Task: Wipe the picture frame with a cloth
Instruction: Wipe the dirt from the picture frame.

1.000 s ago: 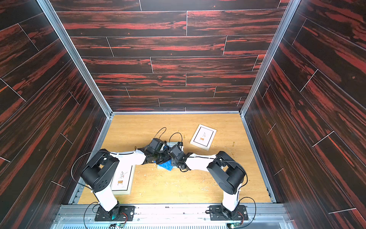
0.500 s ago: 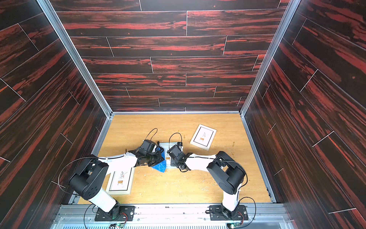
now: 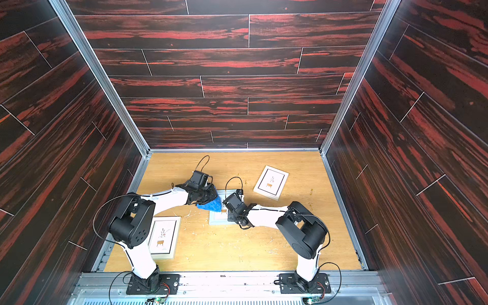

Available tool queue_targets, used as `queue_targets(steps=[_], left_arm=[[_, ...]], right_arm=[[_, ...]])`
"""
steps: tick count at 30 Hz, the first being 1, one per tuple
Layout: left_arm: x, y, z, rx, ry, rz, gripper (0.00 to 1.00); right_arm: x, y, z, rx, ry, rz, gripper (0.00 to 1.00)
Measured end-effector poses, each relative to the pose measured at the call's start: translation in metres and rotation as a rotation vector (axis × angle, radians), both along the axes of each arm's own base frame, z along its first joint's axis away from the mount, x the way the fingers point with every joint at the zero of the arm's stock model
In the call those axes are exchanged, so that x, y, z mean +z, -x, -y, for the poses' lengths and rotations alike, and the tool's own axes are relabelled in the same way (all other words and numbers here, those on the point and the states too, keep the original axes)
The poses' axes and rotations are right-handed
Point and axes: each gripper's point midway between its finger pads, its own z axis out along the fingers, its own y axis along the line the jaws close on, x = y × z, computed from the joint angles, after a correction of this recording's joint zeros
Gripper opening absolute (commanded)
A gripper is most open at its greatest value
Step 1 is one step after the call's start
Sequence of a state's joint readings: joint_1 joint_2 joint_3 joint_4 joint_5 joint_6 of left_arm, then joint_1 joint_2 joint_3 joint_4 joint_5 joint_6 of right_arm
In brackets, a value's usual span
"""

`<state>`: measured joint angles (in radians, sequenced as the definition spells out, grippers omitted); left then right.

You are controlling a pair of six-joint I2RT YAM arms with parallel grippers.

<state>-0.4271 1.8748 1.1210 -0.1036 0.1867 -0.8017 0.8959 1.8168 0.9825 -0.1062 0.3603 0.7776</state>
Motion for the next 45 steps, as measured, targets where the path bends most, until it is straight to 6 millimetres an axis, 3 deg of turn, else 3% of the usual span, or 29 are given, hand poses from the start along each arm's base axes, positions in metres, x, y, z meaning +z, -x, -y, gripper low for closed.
queue_targets(steps=[5,10,13,16,19,27,30,35,38,42,45], left_arm=[[-0.007,-0.014,0.028,-0.043,0.012,0.019,0.00],[-0.009,-0.006,0.055,-0.095,0.036,0.034,0.00],[-0.010,0.000,0.043,-0.089,0.040,0.038,0.00],[-0.009,0.001,0.012,-0.049,0.027,0.030,0.00],[-0.005,-0.004,0.009,-0.046,0.041,0.034,0.00],[-0.007,-0.013,0.067,-0.138,0.080,0.047,0.00],[-0.009,-0.011,0.065,-0.140,0.090,0.043,0.00],[-0.009,-0.016,0.036,-0.095,0.115,0.028,0.00],[-0.007,-0.016,0.041,-0.103,0.116,0.026,0.00],[-0.007,-0.016,0.067,-0.140,0.121,0.031,0.00],[-0.009,-0.012,0.076,-0.157,0.116,0.035,0.00]], right_arm=[[0.001,-0.003,0.004,-0.020,0.007,0.010,0.01],[0.000,-0.004,0.007,-0.028,0.012,0.009,0.01],[0.000,-0.005,0.007,-0.029,0.012,0.009,0.01],[0.001,-0.005,0.006,-0.030,0.009,0.010,0.01],[0.001,-0.004,0.003,-0.022,-0.001,0.011,0.01],[0.001,-0.004,0.007,-0.033,0.008,0.008,0.01],[0.000,-0.004,0.007,-0.033,0.009,0.007,0.01],[0.001,-0.004,0.007,-0.034,0.010,0.009,0.01],[0.001,-0.005,0.007,-0.035,0.010,0.011,0.01],[0.001,-0.005,0.008,-0.036,0.012,0.010,0.01],[0.001,-0.005,0.008,-0.036,0.013,0.010,0.01]])
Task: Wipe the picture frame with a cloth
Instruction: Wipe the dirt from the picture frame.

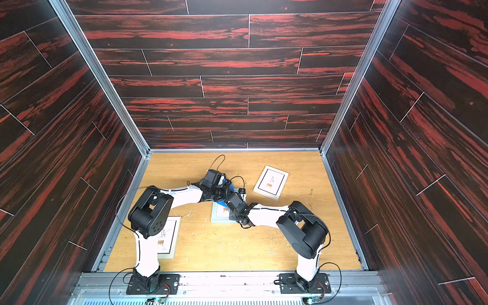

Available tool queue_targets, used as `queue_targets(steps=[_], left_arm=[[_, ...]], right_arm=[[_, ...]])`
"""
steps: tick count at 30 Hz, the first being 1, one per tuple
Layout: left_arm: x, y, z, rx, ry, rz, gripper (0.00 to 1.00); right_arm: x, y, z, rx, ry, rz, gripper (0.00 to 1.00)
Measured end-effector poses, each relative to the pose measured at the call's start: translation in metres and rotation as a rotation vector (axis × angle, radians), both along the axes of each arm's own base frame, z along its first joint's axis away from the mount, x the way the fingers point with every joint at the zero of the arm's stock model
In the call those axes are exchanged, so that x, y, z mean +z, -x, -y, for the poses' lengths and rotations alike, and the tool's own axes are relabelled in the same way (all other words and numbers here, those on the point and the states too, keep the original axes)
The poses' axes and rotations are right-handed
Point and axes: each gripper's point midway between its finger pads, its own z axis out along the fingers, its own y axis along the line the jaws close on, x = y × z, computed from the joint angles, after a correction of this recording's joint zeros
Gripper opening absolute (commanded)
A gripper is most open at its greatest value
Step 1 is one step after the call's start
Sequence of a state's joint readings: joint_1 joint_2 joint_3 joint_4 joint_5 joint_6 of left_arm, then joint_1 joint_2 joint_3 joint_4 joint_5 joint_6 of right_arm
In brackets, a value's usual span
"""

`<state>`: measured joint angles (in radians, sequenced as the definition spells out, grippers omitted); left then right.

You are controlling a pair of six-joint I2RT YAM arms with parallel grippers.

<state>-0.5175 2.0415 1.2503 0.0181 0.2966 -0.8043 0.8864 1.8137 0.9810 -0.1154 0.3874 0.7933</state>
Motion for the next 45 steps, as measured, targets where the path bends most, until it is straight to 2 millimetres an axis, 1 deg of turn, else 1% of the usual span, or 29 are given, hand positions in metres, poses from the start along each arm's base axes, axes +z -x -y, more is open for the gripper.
queue_targets(steps=[2,5,8,10,12,14,15,17,19,20,22,24,26,28,31,34,37,42,44,45], left_arm=[[0.000,0.001,-0.006,0.006,-0.007,-0.001,0.00],[0.002,0.006,-0.035,0.039,-0.094,-0.014,0.00],[0.007,0.022,-0.061,0.062,-0.193,-0.040,0.00],[0.011,0.037,-0.068,0.056,-0.239,-0.054,0.00],[0.012,0.048,-0.069,0.040,-0.273,-0.071,0.00],[0.010,0.052,-0.068,0.019,-0.300,-0.086,0.00],[0.009,0.050,-0.068,0.011,-0.309,-0.091,0.00],[0.009,0.034,-0.066,0.006,-0.317,-0.093,0.00],[0.009,0.010,-0.065,0.009,-0.317,-0.075,0.00],[0.009,0.003,-0.063,0.009,-0.316,-0.067,0.00],[0.006,0.001,-0.065,0.007,-0.306,-0.072,0.00],[0.004,0.008,-0.065,0.002,-0.301,-0.067,0.00],[0.003,0.028,-0.063,-0.013,-0.294,-0.069,0.00],[0.001,0.059,-0.062,-0.036,-0.284,-0.087,0.00],[-0.002,0.095,-0.060,-0.063,-0.264,-0.120,0.00],[-0.003,0.098,-0.057,-0.046,-0.221,-0.126,0.00],[-0.004,0.099,-0.049,-0.021,-0.153,-0.130,0.00],[-0.002,0.101,-0.023,-0.017,-0.040,-0.125,0.00],[-0.001,0.099,-0.021,-0.013,-0.024,-0.124,0.00],[-0.003,0.099,-0.023,-0.006,-0.019,-0.125,0.00]], right_arm=[[0.000,0.000,0.000,0.000,0.001,-0.001,0.01],[0.000,0.000,0.000,0.000,0.001,-0.001,0.01],[0.000,0.000,0.000,0.001,0.001,-0.001,0.01],[0.000,0.001,0.000,0.003,0.001,-0.002,0.01],[0.000,0.001,0.000,0.003,0.001,-0.003,0.01],[0.000,0.001,0.000,0.004,0.000,-0.004,0.01],[0.000,0.001,-0.001,0.004,0.000,-0.004,0.01],[0.000,0.001,-0.001,0.005,0.000,-0.005,0.01],[0.000,0.001,-0.001,0.005,0.001,-0.005,0.01],[0.000,0.001,0.000,0.004,0.001,-0.005,0.01],[0.000,0.001,0.000,0.003,0.002,-0.003,0.01],[0.000,0.001,-0.001,0.004,0.001,-0.002,0.01],[0.000,0.001,-0.001,0.004,0.000,-0.002,0.01],[0.000,0.001,-0.001,0.004,0.000,-0.002,0.01],[0.000,0.001,-0.001,0.004,0.000,-0.002,0.01],[0.000,0.001,-0.001,0.005,0.000,-0.002,0.01],[0.000,0.001,-0.001,0.005,0.001,-0.002,0.01],[0.000,0.002,-0.001,0.005,0.000,-0.006,0.01],[0.000,0.002,-0.001,0.005,0.000,-0.006,0.01],[0.000,0.002,-0.001,0.005,0.000,-0.006,0.01]])
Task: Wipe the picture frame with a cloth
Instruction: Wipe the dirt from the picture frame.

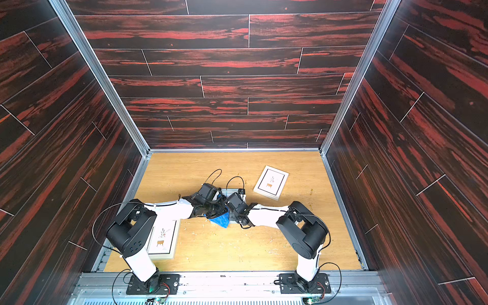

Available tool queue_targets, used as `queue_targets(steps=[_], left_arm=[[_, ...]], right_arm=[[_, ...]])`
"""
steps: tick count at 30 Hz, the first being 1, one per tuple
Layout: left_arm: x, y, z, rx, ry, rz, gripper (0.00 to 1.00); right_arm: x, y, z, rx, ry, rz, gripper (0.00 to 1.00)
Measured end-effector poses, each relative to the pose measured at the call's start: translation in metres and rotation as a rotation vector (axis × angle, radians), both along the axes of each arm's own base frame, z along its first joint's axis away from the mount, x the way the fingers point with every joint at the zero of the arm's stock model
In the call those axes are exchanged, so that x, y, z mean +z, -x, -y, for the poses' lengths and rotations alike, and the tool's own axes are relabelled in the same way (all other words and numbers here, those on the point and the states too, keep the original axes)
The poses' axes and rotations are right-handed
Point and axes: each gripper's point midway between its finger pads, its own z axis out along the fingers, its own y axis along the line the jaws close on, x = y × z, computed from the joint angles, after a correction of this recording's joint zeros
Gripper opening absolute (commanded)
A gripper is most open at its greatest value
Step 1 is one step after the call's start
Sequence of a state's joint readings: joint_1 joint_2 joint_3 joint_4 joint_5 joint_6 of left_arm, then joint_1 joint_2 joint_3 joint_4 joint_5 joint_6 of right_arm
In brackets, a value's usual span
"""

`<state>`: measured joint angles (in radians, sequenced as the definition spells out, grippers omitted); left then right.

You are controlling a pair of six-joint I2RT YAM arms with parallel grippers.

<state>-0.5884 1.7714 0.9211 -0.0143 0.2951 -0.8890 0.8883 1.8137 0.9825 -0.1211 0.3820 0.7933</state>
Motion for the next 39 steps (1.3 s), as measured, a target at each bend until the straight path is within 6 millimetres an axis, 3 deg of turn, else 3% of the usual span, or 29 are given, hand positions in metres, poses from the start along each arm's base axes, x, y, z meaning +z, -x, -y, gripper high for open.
queue_targets(steps=[7,10,17,20,23,27,34,39], left_arm=[[0.007,-0.001,-0.042,0.058,-0.032,0.007,0.00],[0.008,0.000,-0.040,0.053,-0.037,0.010,0.00],[0.000,-0.010,-0.011,0.018,-0.002,-0.003,0.00],[0.001,-0.010,-0.019,0.026,-0.021,0.009,0.00],[0.002,-0.010,-0.042,0.061,-0.036,0.004,0.00],[0.011,-0.023,-0.053,0.080,-0.046,0.023,0.00],[0.006,-0.076,-0.030,0.090,-0.054,0.039,0.00],[0.005,-0.095,-0.007,0.061,-0.031,0.044,0.00]], right_arm=[[0.000,0.000,0.000,0.000,-0.002,0.002,0.01],[0.000,0.001,-0.001,0.002,-0.002,0.001,0.01],[0.000,0.001,-0.001,0.001,0.000,0.001,0.01],[0.000,0.000,0.000,0.000,0.001,0.002,0.01],[0.000,0.000,-0.001,0.001,0.000,0.003,0.01],[0.000,0.001,-0.003,0.007,-0.008,0.002,0.01],[0.000,0.003,-0.003,0.011,-0.005,0.000,0.01],[0.000,0.002,-0.003,0.010,-0.004,0.003,0.01]])
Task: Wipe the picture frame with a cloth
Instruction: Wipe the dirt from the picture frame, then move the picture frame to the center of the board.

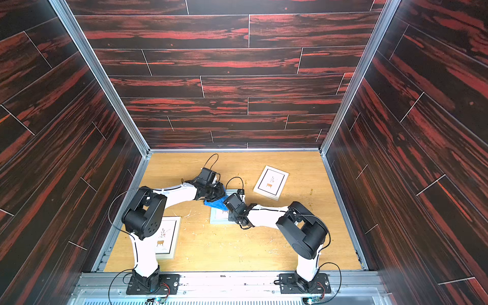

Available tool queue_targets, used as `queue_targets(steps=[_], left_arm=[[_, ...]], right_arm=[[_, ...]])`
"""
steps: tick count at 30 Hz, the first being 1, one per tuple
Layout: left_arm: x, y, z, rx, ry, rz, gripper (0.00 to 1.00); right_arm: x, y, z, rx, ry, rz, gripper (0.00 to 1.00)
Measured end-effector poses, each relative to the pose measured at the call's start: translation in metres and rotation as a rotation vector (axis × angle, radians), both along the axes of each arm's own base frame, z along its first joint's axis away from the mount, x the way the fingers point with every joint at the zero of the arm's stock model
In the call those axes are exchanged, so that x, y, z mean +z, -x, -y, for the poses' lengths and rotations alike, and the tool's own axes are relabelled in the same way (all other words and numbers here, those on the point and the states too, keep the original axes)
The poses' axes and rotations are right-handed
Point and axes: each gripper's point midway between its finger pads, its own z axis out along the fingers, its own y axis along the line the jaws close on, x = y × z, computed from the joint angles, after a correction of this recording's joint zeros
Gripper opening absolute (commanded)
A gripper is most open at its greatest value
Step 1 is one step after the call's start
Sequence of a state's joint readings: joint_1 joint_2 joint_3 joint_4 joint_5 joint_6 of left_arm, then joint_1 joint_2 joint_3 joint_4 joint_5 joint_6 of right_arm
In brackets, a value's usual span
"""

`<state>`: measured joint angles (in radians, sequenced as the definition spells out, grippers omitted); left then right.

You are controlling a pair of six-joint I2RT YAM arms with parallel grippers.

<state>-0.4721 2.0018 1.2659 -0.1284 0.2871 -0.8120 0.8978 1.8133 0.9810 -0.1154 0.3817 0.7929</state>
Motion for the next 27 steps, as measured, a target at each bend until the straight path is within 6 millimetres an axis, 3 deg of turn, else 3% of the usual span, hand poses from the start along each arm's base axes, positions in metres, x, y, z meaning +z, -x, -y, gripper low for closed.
queue_targets(steps=[5,10,15,22,27], left_arm=[[0.000,0.013,0.002,-0.024,-0.006,0.002,0.00],[0.009,0.061,-0.034,-0.030,-0.026,0.010,0.00],[0.034,0.085,-0.058,-0.021,0.007,0.103,0.00],[0.073,0.094,-0.058,-0.044,0.113,0.272,0.00],[0.117,0.097,-0.056,-0.069,0.174,0.420,0.00]], right_arm=[[0.000,0.000,0.000,0.000,0.001,-0.001,0.01],[0.000,-0.001,0.001,-0.002,0.003,-0.002,0.01],[0.000,-0.007,0.003,-0.002,0.009,-0.007,0.01],[0.003,-0.045,0.007,-0.030,0.023,0.005,0.01],[0.007,-0.094,0.007,-0.057,0.033,0.029,0.01]])
